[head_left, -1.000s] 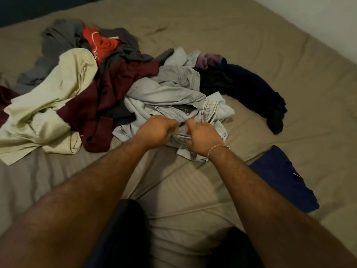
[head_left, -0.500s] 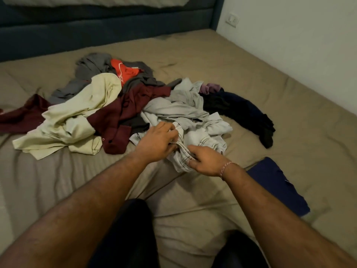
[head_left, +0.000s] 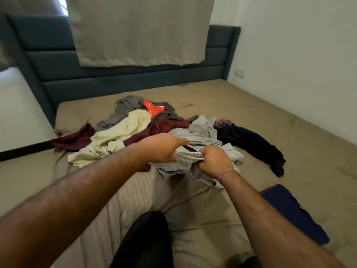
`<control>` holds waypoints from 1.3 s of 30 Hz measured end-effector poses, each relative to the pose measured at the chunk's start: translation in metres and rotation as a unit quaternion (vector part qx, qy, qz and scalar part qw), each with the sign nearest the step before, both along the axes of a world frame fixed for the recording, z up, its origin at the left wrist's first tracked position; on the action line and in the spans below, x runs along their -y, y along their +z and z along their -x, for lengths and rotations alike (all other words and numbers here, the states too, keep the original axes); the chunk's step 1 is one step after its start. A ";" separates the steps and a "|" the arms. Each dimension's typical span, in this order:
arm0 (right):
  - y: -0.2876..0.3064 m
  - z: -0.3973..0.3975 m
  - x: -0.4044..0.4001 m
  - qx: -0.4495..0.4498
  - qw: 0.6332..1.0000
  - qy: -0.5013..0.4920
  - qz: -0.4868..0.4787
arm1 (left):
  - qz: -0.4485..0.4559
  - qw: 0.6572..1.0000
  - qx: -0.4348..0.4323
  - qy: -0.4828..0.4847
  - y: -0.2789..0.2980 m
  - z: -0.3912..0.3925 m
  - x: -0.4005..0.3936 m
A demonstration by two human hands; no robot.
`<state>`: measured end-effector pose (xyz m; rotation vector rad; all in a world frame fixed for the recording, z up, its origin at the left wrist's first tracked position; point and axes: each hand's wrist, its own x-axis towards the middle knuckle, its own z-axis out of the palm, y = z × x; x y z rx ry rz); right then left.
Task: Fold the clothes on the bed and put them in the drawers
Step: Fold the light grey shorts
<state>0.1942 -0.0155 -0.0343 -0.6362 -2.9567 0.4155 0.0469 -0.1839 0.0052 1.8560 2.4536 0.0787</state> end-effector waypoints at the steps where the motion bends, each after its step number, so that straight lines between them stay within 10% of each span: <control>1: 0.012 0.006 0.005 -0.018 1.000 0.015 -0.005 | 0.024 0.999 -0.023 0.016 0.007 0.003 0.004; 4: 0.045 0.017 0.010 -0.035 0.999 0.037 -0.007 | 0.026 0.990 -0.096 0.099 0.023 0.014 0.018; 14: 0.078 0.022 -0.007 -0.180 0.966 -0.139 -0.123 | -0.369 0.907 -0.037 0.199 0.165 0.027 0.039; 24: 0.234 0.024 -0.067 -0.198 0.970 -0.120 -0.077 | -0.344 0.915 -0.013 0.208 0.294 0.080 0.095; 32: 0.402 -0.002 -0.072 -0.307 0.909 -0.168 -0.226 | -0.668 0.725 0.069 0.150 0.397 0.087 0.109; 39: 0.461 -0.045 -0.064 -0.638 0.764 -0.028 0.093 | -0.737 0.666 -0.065 0.095 0.435 0.075 0.113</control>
